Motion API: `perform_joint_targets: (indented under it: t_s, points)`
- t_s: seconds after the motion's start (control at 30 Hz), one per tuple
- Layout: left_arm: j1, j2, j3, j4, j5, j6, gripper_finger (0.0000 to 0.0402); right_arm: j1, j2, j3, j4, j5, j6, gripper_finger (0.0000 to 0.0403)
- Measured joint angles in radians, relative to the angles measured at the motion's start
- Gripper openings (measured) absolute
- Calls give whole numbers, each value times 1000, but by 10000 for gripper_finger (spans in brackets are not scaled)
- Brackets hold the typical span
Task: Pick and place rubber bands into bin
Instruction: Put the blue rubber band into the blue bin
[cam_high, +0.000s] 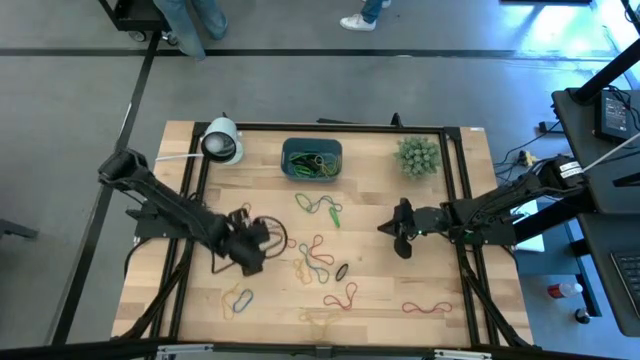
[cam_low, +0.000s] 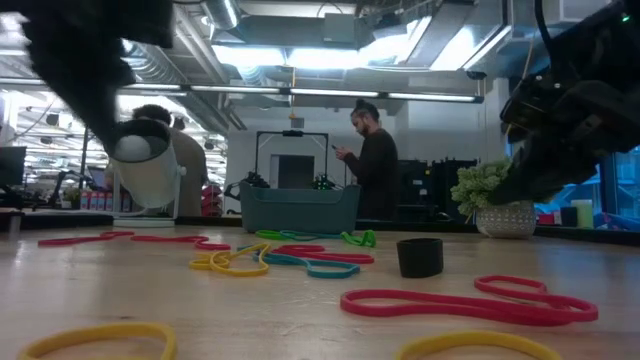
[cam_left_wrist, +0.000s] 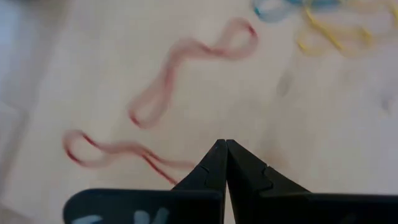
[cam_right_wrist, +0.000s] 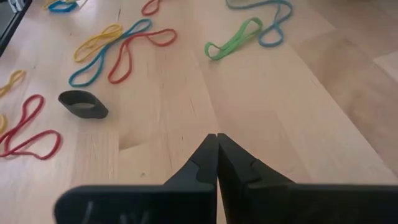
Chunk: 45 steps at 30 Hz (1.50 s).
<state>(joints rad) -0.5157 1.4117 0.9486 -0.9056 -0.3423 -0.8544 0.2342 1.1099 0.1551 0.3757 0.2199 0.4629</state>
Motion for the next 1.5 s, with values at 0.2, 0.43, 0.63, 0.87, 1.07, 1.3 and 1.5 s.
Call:
perform_joint_targets:
  t_s: [0.2,0.43,0.63,0.87,1.07,1.3,1.5]
  points:
    - [-122,125,81,-29,159,-133,3,-1,0,0,-11,0,-5,5]
    - [-192,202,85,68,271,-235,4,-1,0,-1,-11,0,-19,7]
    - [-224,258,86,192,302,-134,4,-1,0,-1,-12,-1,-19,8]
    - [-251,329,86,192,315,7,4,-1,0,-1,-12,-2,-22,11]
    - [-248,365,86,191,313,98,4,-1,0,-1,-12,-3,-22,11]
    - [-247,365,97,181,313,104,4,-1,0,-1,-12,-2,-22,12]
    - [-240,365,147,170,316,117,4,-1,1,-1,-12,-2,-22,12]
